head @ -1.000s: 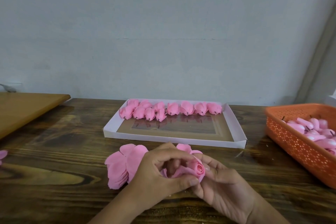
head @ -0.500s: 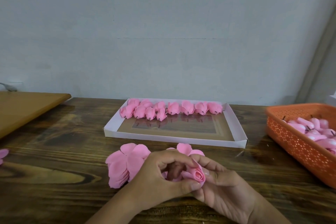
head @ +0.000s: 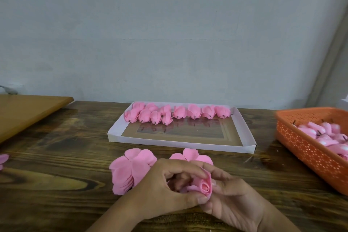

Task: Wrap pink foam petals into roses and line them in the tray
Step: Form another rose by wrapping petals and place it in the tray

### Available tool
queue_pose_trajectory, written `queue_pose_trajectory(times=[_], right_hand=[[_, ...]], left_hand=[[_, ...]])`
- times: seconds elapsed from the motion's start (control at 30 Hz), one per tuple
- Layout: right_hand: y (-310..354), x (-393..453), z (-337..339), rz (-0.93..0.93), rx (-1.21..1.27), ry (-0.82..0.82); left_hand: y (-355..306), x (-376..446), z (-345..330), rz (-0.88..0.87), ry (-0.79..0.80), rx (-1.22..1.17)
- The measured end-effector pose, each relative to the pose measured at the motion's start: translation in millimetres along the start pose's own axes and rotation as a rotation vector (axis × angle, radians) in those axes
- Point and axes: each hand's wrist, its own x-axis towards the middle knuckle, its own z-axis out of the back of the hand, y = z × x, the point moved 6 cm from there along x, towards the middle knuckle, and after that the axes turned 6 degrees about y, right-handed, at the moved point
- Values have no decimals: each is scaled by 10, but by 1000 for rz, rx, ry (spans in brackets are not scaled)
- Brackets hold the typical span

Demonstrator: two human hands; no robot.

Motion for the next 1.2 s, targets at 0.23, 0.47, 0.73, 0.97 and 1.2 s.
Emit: queue_pose_trajectory(times=[0.23,0.47,0.73,0.97,1.2], right_hand=[[-25,14,24,-25,-31,29],[-60,5,47,-57,-61,20],[24,5,58,36,-16,-22],[64,15,19,100,-14,-63],[67,0,67,94,3,-160]], left_hand=[[45,-5,-23,40,69,-35],[64,-23,-23,76,86,77],[66,-54,91,95,-107,69],[139,-52,154,97,-176,72],[152,-38,161,76,-229,27]])
